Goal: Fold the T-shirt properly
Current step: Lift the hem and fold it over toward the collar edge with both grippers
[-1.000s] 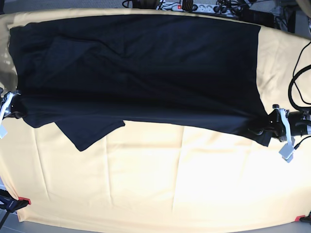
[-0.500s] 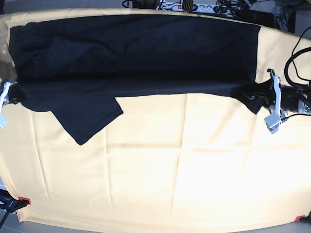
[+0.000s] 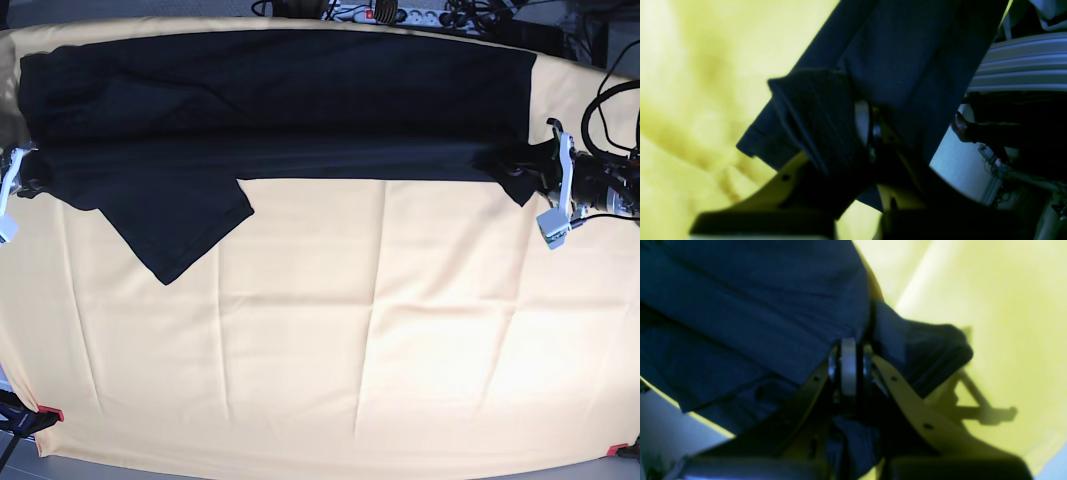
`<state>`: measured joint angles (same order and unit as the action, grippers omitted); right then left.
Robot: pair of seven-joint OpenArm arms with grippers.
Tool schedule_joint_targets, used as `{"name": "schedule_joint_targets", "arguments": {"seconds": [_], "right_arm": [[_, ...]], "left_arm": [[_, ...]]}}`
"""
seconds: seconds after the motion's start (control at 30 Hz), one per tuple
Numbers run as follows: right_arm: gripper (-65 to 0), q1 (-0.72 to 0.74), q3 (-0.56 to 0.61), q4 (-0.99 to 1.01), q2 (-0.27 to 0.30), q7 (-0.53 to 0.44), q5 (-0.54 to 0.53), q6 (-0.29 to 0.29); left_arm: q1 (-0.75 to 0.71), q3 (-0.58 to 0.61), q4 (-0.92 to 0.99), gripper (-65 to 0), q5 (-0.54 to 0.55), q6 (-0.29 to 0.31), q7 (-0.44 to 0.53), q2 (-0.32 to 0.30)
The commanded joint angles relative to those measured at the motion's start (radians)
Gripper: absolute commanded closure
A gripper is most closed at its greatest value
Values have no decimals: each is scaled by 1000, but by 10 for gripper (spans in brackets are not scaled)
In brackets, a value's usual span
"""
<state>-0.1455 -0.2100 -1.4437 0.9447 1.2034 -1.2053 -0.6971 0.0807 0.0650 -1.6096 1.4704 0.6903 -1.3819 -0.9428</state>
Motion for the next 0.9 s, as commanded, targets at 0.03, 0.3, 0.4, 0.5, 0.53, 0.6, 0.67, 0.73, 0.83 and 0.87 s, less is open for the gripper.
{"name": "schedule_joint_targets", "arguments": {"seconds": [0.03,0.3,0.4,0.5,0.53,0.6,0.67,0.73,0.83,0.87], "right_arm": [[0,16,-13,-9,36,-14,0,-1],[-403,90,-13,-9,39,-4,-69,-1],[-403,134,-13,-9,35,-8,-183,-1],[-403,166,-13,-8,-24,-53,-155,-1],[-403,168,-13,-8,-56,-82,-111,-1],[-403,167,-13,-8,-127,-158,11,-1],[-403,168,-13,-3,-196,-216,170,48],[-403,168,-13,16,-253,-274,281,111],[-403,177,-13,62,-318,-310,324,152],[-403,183,-13,79,-335,-309,324,151]], "left_arm": [[16,-14,-10,-22,13,8,-14,-27],[16,-14,-10,-388,13,-7,-10,-27],[16,-14,-10,-388,13,-11,-10,-27],[16,-14,-10,-388,13,-41,-4,-27],[16,-14,-10,-388,13,-40,-3,-27],[16,-14,-10,-388,13,-40,-3,-27],[16,-14,-10,-388,13,-40,-3,-27],[16,-14,-10,-388,13,-40,-3,-27],[16,-14,-10,-388,13,-40,-3,-27],[16,-14,-10,-388,13,-40,-3,-27]]}}
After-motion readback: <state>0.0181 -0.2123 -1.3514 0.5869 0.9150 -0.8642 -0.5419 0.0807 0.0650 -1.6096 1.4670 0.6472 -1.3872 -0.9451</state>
